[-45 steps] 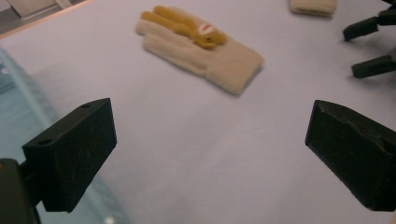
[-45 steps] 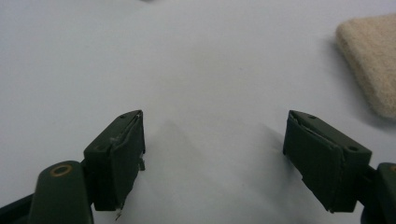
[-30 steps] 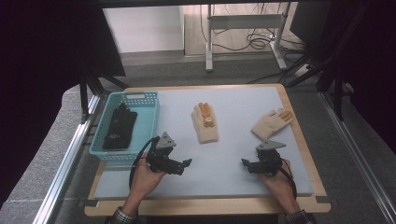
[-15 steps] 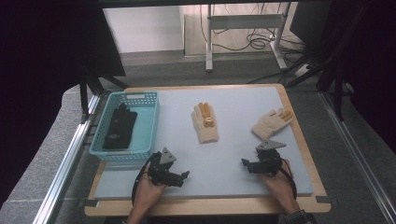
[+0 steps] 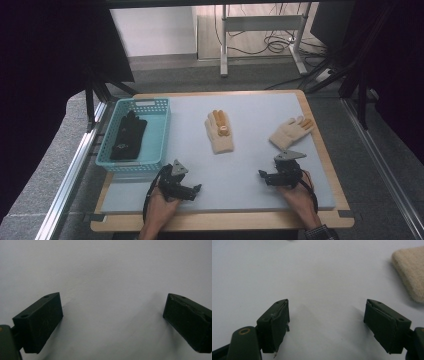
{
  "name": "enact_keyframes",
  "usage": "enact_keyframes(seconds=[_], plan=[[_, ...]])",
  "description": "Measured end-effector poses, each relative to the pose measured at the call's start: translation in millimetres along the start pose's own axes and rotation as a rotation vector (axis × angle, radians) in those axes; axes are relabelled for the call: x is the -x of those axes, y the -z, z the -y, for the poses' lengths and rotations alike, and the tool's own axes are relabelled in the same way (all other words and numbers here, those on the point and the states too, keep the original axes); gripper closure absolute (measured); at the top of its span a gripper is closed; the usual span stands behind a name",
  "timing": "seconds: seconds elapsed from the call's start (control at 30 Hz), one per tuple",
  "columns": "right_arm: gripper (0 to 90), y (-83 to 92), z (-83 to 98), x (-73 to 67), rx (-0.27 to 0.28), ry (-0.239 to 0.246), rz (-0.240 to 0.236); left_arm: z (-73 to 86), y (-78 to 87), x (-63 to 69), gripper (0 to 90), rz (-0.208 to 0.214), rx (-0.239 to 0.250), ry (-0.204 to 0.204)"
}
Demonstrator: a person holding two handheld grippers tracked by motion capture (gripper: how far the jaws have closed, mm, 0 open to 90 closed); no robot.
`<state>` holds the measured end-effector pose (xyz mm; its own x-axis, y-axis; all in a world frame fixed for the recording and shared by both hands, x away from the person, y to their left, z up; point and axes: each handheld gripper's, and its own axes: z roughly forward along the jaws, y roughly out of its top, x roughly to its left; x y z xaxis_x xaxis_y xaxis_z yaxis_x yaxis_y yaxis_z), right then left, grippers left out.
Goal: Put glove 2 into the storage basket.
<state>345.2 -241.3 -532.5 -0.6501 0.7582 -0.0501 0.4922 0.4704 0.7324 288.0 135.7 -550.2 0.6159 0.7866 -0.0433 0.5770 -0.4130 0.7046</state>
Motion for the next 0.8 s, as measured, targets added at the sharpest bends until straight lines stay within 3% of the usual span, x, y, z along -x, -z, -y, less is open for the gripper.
enact_keyframes(seconds=[0.5,0.67,0.8], plan=[[24.8,5.1,-0.5,6.0,-0.002,-0.029,-0.012,0.5,0.3,0.2,3.2,-0.003,0.004,0.001],[30.8,16.3,-6.1,18.2,0.022,-0.061,0.01,0.5,0.3,0.1,3.2,-0.003,0.004,0.0],[37.9,21.7,-15.3,36.0,0.031,-0.087,0.037,0.5,0.3,0.2,3.2,-0.003,0.004,0.001]])
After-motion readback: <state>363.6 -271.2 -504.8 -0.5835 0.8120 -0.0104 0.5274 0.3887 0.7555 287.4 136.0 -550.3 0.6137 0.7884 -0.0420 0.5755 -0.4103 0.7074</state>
